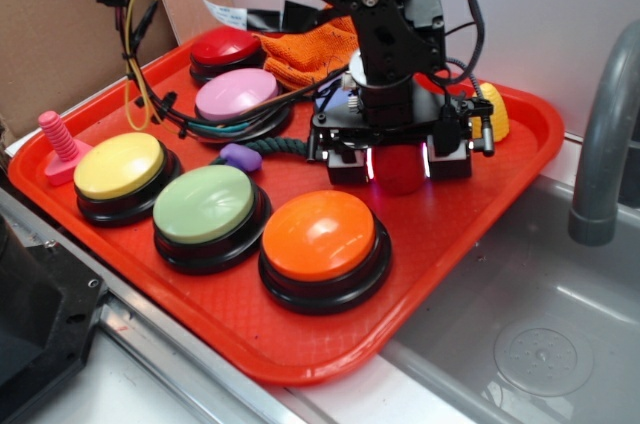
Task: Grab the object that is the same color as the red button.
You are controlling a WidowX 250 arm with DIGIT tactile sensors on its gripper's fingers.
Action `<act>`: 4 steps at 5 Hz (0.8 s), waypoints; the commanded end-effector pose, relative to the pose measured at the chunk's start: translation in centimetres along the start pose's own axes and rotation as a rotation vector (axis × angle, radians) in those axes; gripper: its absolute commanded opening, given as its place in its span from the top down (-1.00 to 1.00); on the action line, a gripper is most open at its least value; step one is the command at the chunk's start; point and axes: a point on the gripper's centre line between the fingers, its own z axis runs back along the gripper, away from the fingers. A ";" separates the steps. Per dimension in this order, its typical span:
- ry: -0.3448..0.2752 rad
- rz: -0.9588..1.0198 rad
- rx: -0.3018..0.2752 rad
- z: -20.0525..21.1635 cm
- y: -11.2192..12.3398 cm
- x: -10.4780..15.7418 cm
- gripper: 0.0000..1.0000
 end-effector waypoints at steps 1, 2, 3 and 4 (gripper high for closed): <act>0.061 -0.199 -0.032 7.8 0.9 5.7 1.00; 0.122 -0.268 -0.131 11.0 4.4 8.0 1.00; 0.062 -0.351 -0.255 14.0 7.7 9.2 1.00; 0.021 -0.378 -0.268 15.7 10.0 10.0 1.00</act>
